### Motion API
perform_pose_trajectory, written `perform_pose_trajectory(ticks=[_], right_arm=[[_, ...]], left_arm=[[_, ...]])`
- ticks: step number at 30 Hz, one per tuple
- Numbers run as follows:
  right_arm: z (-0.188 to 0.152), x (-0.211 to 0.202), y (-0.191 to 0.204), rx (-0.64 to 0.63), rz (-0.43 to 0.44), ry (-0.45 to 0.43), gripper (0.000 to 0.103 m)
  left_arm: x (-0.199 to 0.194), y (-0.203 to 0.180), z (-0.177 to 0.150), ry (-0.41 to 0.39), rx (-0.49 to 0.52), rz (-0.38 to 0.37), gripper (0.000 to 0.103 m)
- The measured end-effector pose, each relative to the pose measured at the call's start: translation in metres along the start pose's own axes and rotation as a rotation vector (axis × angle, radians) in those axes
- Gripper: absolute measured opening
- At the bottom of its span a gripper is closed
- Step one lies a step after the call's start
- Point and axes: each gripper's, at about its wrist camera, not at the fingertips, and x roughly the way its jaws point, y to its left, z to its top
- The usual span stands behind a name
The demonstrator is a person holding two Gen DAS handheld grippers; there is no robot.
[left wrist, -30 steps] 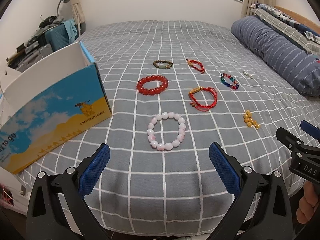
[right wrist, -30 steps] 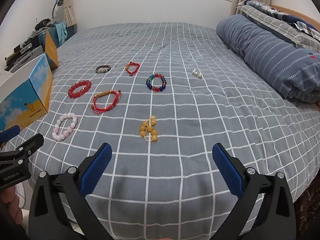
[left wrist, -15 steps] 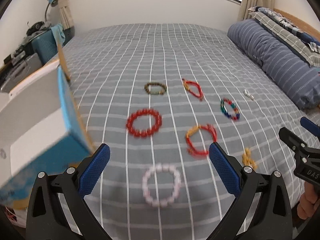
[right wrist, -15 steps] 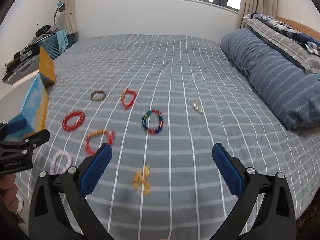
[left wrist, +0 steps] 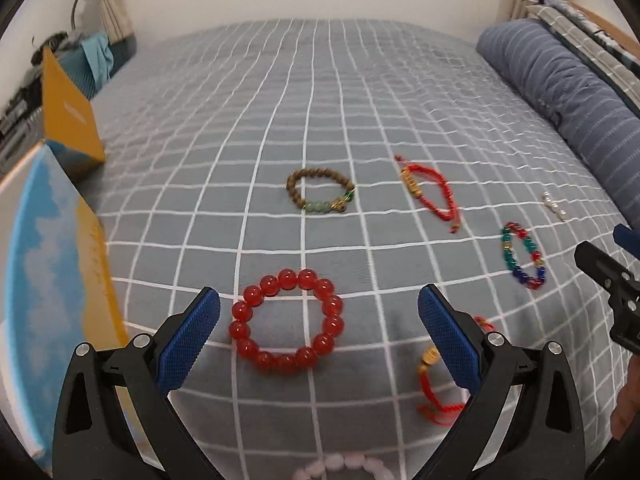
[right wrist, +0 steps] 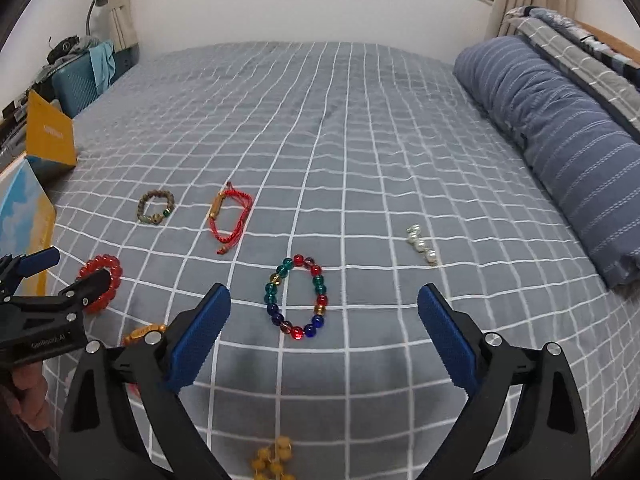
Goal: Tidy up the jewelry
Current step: 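Grasp the red agate bracelet with the left tool while the right tool grasps the multicolour bracelet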
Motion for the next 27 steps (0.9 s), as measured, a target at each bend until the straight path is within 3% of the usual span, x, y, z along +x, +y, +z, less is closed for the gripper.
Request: perform_pose_trajectory(ticks=[6, 16, 22, 25, 27], right_arm=[[-0.003, 0.038, 0.006, 0.016, -0.003, 0.074, 0.084], [-0.008, 0.075, 0.006, 0.048, 0.054, 0.185, 0.062], [-0.008, 0.076, 0.008, 0.045, 0.068, 0.206, 0.048], [-0.007, 0.076, 0.01, 0.039, 0.071, 0.216, 0.038], [-0.005, 0.077, 0.011, 0.036, 0.07, 0.221, 0.031]], left_arm=[[0.031, 0.007, -0.003, 0.067, 0.006, -0.006, 0.097], [0.049, 0.009, -0.006, 0.1, -0.007, -0.024, 0.095], [0.047, 0.009, -0.007, 0.105, -0.009, -0.044, 0.085], [0.045, 0.008, -0.006, 0.112, -0.016, -0.057, 0.074], [0.044, 0.01, -0.006, 0.116, -0.02, -0.061, 0.061]])
